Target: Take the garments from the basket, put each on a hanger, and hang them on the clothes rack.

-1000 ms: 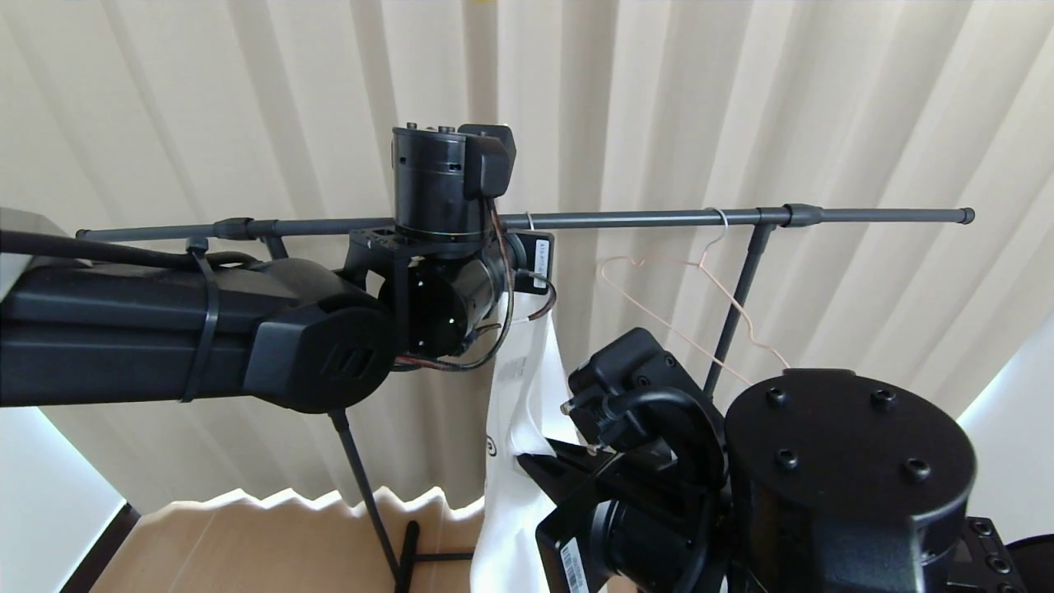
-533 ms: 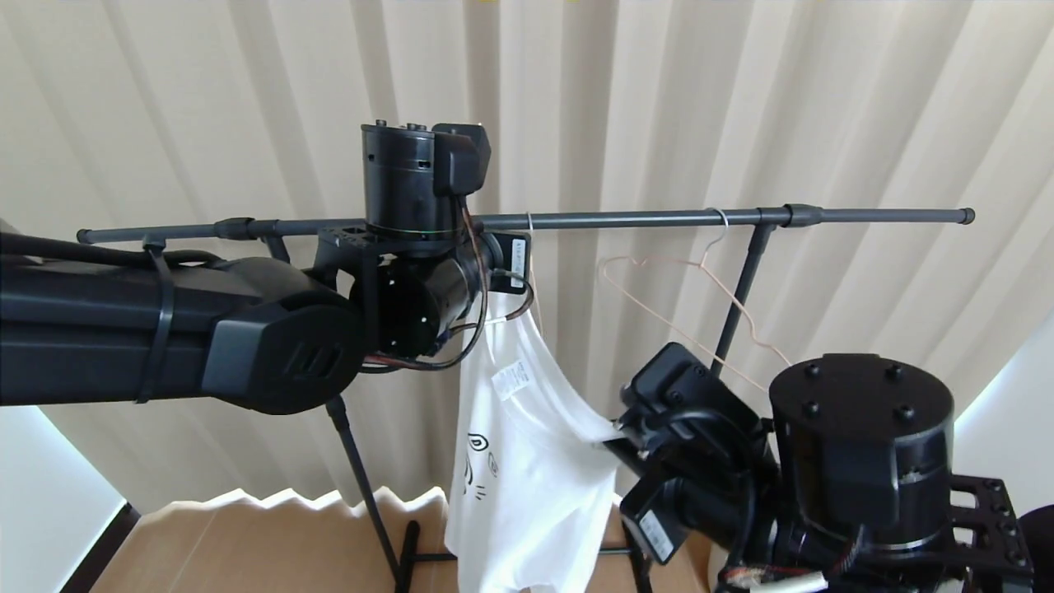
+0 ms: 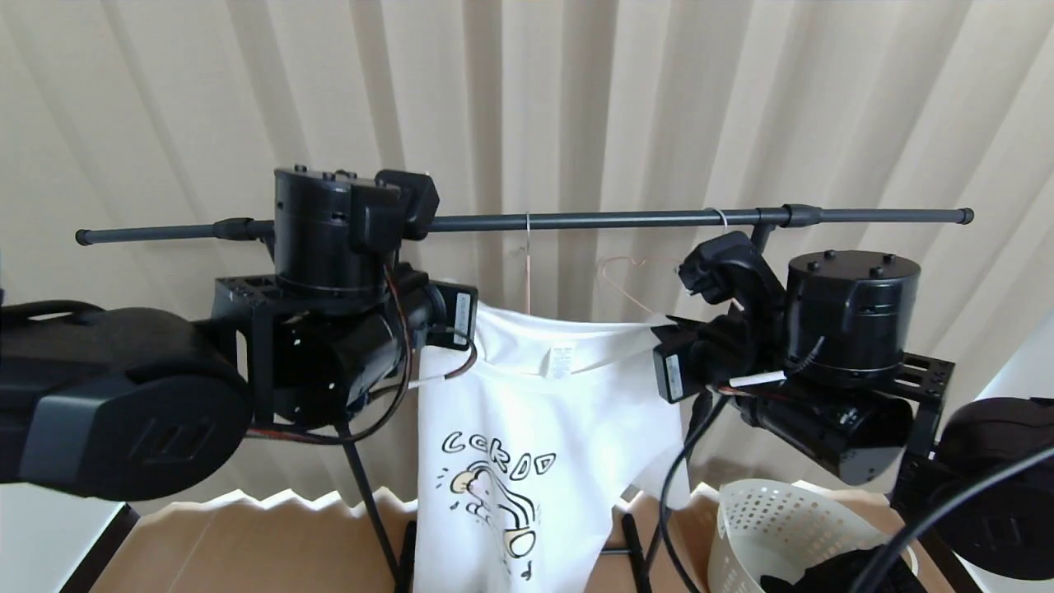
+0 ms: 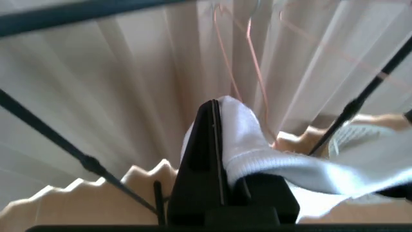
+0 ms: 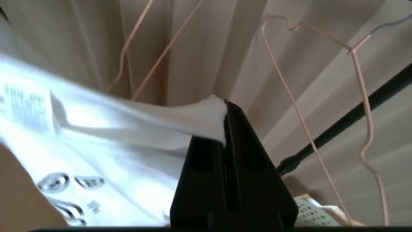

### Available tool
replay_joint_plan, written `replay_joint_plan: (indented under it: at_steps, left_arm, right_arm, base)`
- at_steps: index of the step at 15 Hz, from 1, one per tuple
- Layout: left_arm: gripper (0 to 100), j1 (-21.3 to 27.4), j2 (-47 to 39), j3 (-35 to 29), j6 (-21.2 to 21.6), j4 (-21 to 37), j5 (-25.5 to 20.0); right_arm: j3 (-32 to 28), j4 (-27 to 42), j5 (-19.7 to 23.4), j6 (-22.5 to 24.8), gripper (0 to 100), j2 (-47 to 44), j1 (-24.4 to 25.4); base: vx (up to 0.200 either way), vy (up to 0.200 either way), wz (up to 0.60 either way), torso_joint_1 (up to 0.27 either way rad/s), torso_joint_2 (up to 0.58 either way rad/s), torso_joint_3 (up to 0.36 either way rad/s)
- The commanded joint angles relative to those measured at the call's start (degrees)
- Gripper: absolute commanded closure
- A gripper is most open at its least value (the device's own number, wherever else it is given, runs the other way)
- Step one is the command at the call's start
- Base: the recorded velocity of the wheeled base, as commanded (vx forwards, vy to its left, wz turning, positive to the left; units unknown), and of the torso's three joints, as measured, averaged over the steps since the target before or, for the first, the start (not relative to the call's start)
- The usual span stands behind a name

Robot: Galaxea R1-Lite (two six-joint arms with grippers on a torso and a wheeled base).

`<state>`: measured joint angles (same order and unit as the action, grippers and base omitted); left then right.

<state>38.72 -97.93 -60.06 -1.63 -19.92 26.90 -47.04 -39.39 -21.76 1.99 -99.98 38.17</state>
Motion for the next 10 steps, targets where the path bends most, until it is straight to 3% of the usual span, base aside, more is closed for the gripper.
replay_joint_plan:
  at_steps: [1,3,6,8,10]
  left_arm:
    - [100,1.4,2.9,4.7,0.0,1.6,0.0]
    - [100,5.0,2.9,6.3,-1.8,4.8,0.0]
    - [100,10.5,1.7,5.8,-6.8,12.0,-0.9]
    - [100,14.2,0.9,4.6,-9.5,14.0,-4.4]
    - [100,16.5,-2.1,1.4,-13.1,14.7,-4.5]
  right_arm:
    - [-4.5,-4.4,-1.2,-4.1,100,-7.3,0.2]
    - [-7.4,-8.6,-2.3,-8.0,100,-11.0,0.6]
    - [-11.0,-8.5,-3.4,-14.2,100,-11.6,2.0]
    - [-11.3,-8.4,-3.6,-15.5,100,-11.3,2.8]
    - [-11.3,-8.5,-3.9,-15.5,100,-11.2,3.1]
  base:
    - [0.000,0.000,0.00,0.000,0.00,0.000]
    - [0.000,0.000,0.00,0.000,0.00,0.000]
    - [0.000,0.000,0.00,0.000,0.00,0.000]
    - [0.000,0.000,0.00,0.000,0.00,0.000]
    - [0.000,0.000,0.00,0.000,0.00,0.000]
